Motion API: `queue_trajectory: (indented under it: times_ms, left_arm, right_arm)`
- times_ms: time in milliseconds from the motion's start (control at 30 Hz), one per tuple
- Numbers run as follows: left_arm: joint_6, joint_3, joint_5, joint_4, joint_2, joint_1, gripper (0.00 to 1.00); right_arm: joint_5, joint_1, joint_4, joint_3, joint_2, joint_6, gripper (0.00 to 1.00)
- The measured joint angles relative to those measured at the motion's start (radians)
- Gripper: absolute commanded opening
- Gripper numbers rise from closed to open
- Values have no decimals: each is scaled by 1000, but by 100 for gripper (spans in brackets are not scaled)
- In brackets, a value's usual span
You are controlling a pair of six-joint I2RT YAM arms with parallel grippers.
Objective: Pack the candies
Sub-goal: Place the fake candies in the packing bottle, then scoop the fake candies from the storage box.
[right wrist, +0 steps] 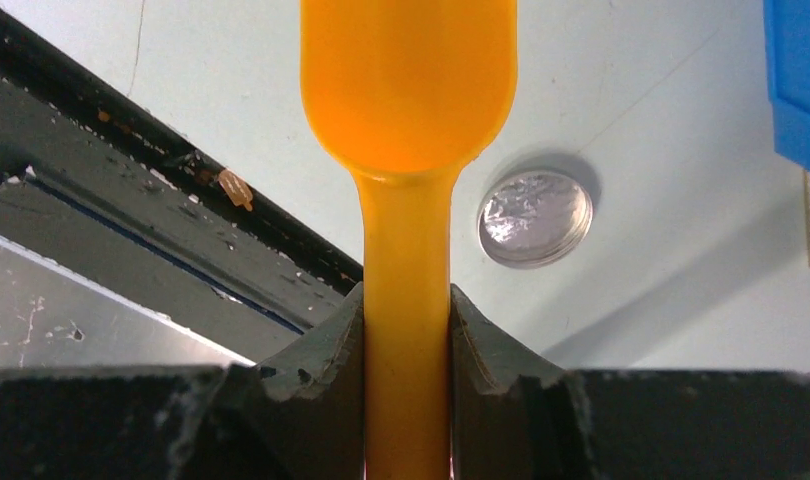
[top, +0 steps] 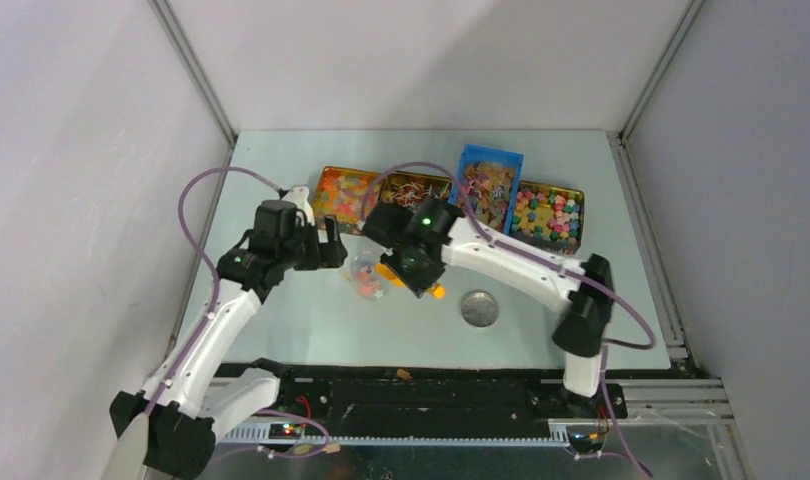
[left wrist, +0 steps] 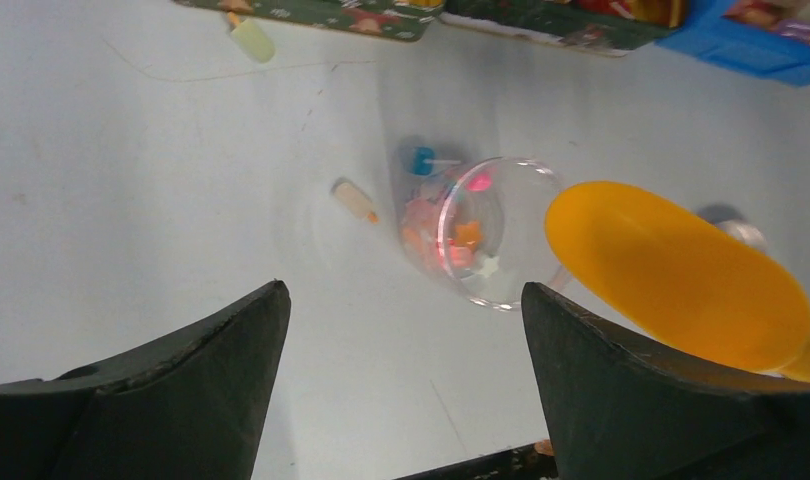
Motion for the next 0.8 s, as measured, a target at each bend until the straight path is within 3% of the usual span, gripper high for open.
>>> queue_trajectory:
  times_ms: [333,567,800]
  left_arm:
    - [-107,0,117,73,-100,9,95]
    - [-149,0,172,112,-107,26,95]
    - [-159,0,203,119,-106,48,95]
  right_arm:
    - [53,4,447,-561,-493,-4,0]
    - [106,42,711,-772,-701,-47,0]
    - [139,40,805,-819,-730,-60,0]
